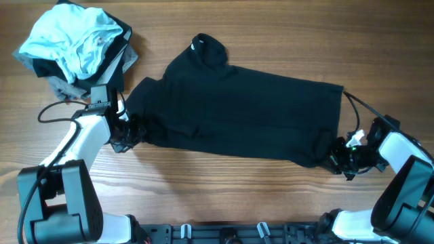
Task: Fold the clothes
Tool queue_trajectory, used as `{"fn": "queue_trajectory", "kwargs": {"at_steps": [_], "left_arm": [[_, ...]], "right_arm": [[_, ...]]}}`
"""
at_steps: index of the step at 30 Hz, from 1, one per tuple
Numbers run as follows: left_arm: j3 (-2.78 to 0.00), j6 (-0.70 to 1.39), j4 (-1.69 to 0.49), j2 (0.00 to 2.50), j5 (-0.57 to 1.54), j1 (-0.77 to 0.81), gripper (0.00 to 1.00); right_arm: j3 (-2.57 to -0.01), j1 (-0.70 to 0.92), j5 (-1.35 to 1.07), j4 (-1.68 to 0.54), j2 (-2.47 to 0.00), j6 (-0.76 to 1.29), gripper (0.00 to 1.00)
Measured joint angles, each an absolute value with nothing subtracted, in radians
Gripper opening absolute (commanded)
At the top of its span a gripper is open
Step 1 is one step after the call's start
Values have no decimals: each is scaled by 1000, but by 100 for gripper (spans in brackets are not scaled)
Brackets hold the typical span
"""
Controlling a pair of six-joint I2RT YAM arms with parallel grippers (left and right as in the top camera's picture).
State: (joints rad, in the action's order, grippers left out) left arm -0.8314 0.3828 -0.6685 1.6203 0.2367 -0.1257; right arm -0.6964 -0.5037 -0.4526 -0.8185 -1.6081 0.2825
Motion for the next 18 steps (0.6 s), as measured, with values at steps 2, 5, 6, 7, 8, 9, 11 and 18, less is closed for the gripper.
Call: {"fn": "queue_trajectory", "kwargs": {"at_steps": [2, 5, 6, 7, 8, 9, 11, 18], "left_arm": [[-838, 376, -732, 1615, 237, -125, 4], [-880, 366, -860, 1598, 241, -125, 4], [-895, 363, -904, 1589, 245, -125, 4], [-906, 361, -944, 1576, 250, -124, 4], [-910, 360, -972, 1567, 253, -125, 4], [-916, 357, -1021, 1560, 258, -125, 6], [-916, 356, -1077, 1558, 260, -124, 55], [-939, 333, -1166, 1557, 257, -125, 56]], "right_arm": [[-757, -502, -389, -836, -1620, 295, 4], [-913, -501, -290, -950, -1627, 318, 4], [-965, -500, -254, -1002, -1627, 324, 4], [-994, -500, -232, -1035, -1627, 326, 4], [-1005, -500, -211, -1061, -1627, 326, 7], [-1006, -500, -181, -1086, -1627, 329, 28], [-1005, -500, -130, -1108, -1627, 334, 69], [-1017, -501, -48, -1119, -1627, 334, 76]]}}
